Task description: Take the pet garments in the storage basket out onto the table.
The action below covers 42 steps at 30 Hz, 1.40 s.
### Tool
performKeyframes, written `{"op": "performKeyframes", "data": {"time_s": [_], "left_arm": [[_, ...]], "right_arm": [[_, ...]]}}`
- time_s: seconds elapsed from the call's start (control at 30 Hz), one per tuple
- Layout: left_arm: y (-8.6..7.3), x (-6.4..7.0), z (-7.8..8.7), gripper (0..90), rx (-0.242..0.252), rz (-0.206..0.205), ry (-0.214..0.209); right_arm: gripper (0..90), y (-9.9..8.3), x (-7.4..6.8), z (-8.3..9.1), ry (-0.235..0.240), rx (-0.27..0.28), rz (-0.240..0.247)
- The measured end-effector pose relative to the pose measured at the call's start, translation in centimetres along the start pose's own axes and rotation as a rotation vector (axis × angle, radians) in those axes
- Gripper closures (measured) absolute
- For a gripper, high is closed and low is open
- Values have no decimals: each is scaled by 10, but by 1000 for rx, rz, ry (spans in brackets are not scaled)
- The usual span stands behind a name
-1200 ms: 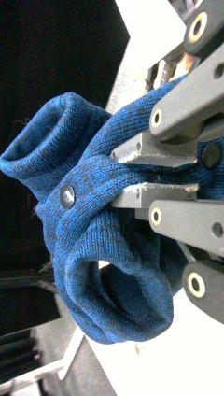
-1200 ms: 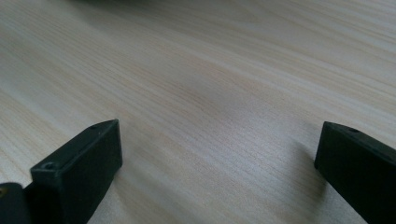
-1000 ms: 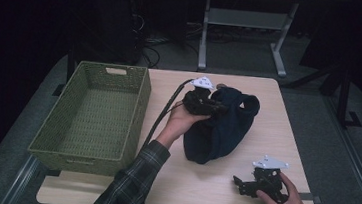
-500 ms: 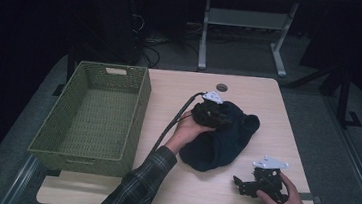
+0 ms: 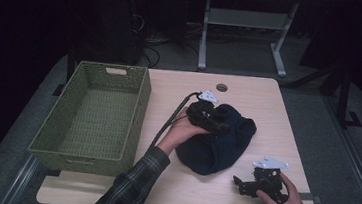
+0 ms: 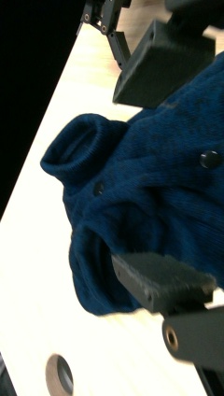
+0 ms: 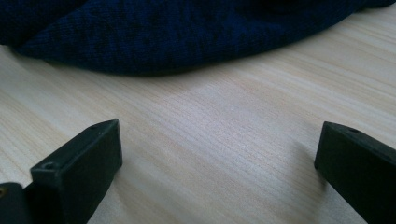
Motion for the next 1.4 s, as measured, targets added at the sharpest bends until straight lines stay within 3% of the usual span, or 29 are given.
{"op": "performKeyframes", "data": {"time_s": [0.5, 0.8, 1.13, 1.4], "left_arm": [[-24, 9, 40, 135, 10, 0, 60], [-42, 20, 67, 137, 27, 16, 125], [-67, 32, 86, 137, 15, 25, 144], [-92, 43, 91, 136, -15, 29, 169]], "right_arm": [[5, 0, 0, 0, 0, -1, 1], [5, 0, 0, 0, 0, -1, 3], [5, 0, 0, 0, 0, -1, 1], [5, 0, 0, 0, 0, -1, 2]]}}
Point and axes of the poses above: each handheld gripper's, and its own axes: z roughly backward along the jaws, y roughly out of its top, x roughly to its right, the point moved 3 cm from there along -z, roughly forward along the jaws, and after that the axes turned 3 degrees about -z, right-handed, at the moved point
